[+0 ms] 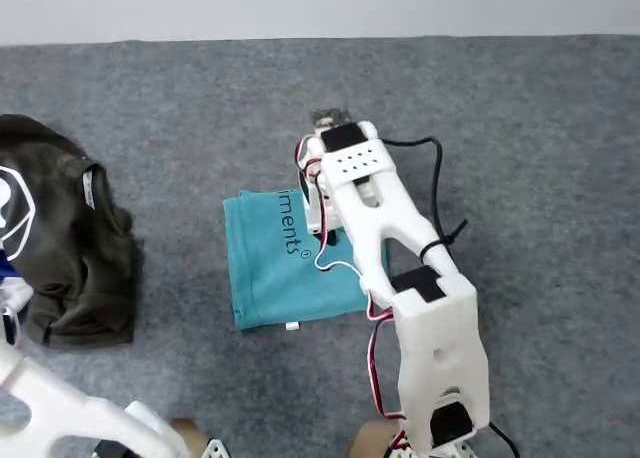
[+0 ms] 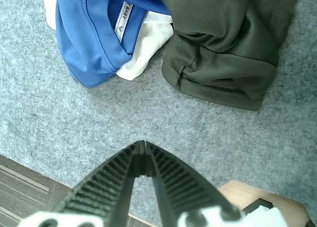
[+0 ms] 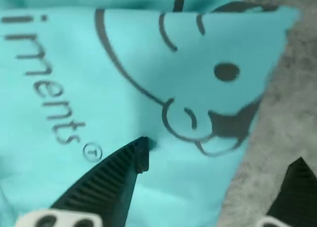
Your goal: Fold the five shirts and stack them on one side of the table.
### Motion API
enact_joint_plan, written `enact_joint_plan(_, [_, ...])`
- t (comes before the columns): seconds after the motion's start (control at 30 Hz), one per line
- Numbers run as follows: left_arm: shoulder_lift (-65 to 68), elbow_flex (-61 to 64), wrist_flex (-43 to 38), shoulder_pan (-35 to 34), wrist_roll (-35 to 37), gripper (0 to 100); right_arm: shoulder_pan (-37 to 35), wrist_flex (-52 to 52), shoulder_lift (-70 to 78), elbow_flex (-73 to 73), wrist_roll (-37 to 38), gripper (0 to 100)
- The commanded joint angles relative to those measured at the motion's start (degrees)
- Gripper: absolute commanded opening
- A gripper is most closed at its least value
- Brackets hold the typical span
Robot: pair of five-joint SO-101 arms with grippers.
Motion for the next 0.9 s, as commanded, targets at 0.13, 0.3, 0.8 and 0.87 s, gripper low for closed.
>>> enact_joint_plan(0.13, [-1.2,-0.1,-0.1,0.0,-0.4,1,-2.9,-1.7,5.1,-3.0,-0.6,41.4])
enact_joint_plan(0.3, [-1.2,-0.1,-0.1,0.0,-0.4,1,-4.0,-1.4,7.9,-3.0,-0.6,26.2])
enact_joint_plan(0.8, [-1.3,-0.2,-0.1,-0.1,-0.4,1,6.5,7.3,3.4,-3.1,7.5,1.1])
enact_joint_plan(0.87, [-1.3,-0.2,0.0,-0.1,-0.4,1,9.5,7.9,0.4,-3.1,9.6,1.1])
